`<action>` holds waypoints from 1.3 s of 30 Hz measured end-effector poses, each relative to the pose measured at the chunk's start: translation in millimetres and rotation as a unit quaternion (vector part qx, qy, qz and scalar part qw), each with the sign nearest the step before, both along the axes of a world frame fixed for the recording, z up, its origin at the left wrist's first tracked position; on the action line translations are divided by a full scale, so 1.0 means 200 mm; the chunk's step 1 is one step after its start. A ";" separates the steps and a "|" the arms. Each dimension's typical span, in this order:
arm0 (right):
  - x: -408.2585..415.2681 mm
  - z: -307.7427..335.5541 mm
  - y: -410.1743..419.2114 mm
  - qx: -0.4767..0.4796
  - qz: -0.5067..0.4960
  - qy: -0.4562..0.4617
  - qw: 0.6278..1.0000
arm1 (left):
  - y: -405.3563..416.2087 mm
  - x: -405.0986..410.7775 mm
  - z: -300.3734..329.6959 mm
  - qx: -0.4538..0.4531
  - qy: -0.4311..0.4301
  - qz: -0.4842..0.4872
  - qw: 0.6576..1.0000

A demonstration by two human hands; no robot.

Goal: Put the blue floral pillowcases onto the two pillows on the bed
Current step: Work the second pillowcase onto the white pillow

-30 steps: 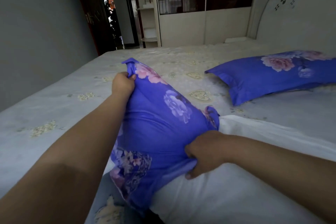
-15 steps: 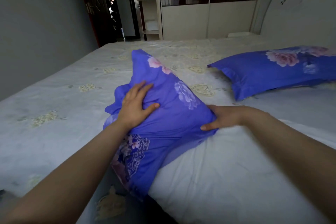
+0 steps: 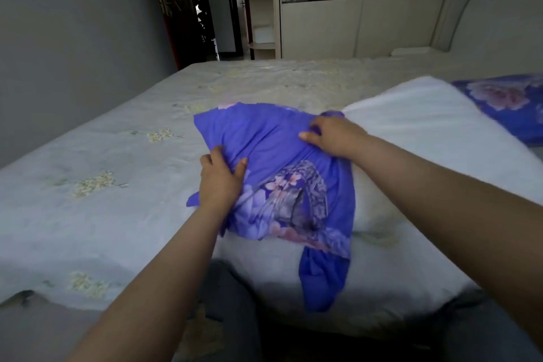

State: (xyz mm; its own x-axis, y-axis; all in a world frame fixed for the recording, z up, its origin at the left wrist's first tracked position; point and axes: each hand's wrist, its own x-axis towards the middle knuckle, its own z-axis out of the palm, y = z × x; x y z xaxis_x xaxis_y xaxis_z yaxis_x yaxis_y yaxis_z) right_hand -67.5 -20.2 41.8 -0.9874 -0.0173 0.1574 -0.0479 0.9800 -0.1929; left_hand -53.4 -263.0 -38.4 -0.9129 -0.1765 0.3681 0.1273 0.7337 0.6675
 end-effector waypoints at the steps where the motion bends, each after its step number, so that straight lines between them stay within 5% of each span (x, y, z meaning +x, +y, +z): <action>1: 0.02 -0.10 -0.05 -0.008 0.006 -0.051 0.999 | 0.03 0.03 -0.02 -0.056 0.047 0.002 0.997; 3: 0.08 -0.25 -0.12 0.003 0.001 -0.065 0.998 | 0.08 0.09 -0.07 -0.145 0.130 -0.001 0.981; 5: 0.14 -0.30 -0.14 -0.013 -0.009 0.014 1.000 | 0.14 0.16 -0.10 -0.172 0.134 -0.034 0.975; 8: 0.23 -0.35 -0.14 -0.084 -0.004 0.154 0.984 | 0.12 0.18 -0.12 -0.088 0.069 -0.001 0.994; 11: 0.30 -0.41 -0.16 -0.023 0.093 0.266 0.959 | 0.09 0.18 -0.11 -0.088 0.068 0.027 0.993; 14: 0.33 -0.46 -0.22 0.024 0.180 0.233 0.955 | 0.13 0.25 -0.04 -0.059 0.094 0.021 0.994; 17: 0.28 -0.48 -0.21 -0.032 0.179 0.126 0.975 | 0.25 0.37 0.02 0.004 0.085 -0.018 0.996; 22: 0.22 -0.53 -0.19 -0.042 0.157 0.098 0.982 | 0.31 0.41 -0.14 0.036 0.028 -0.063 0.997; 25: 0.24 -0.54 -0.22 -0.042 0.139 0.152 0.978 | 0.24 0.44 -0.25 -0.081 0.056 -0.008 0.995; 28: 0.34 -0.56 -0.25 0.023 0.134 0.296 0.946 | 0.15 0.47 -0.37 -0.103 0.086 0.080 0.988; 31: 0.43 -0.61 -0.28 0.093 0.215 0.354 0.906 | 0.09 0.50 -0.44 0.011 0.090 0.092 0.992; 34: 0.50 -0.67 -0.32 0.129 0.274 0.308 0.902 | 0.05 0.49 -0.45 0.193 0.057 0.078 0.976; 39: 0.48 -0.73 -0.34 0.168 0.266 0.310 0.897 | 0.04 0.52 -0.36 0.277 0.067 0.094 0.954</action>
State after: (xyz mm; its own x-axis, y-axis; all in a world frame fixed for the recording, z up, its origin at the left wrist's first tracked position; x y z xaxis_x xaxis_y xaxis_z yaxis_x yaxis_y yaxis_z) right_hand 29.1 -89.1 -104.4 -0.5491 -0.6099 0.5714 -0.5230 0.7840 0.3342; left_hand 49.6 -255.4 -110.6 -0.7974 -0.5338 0.2815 0.1390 0.2915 0.9464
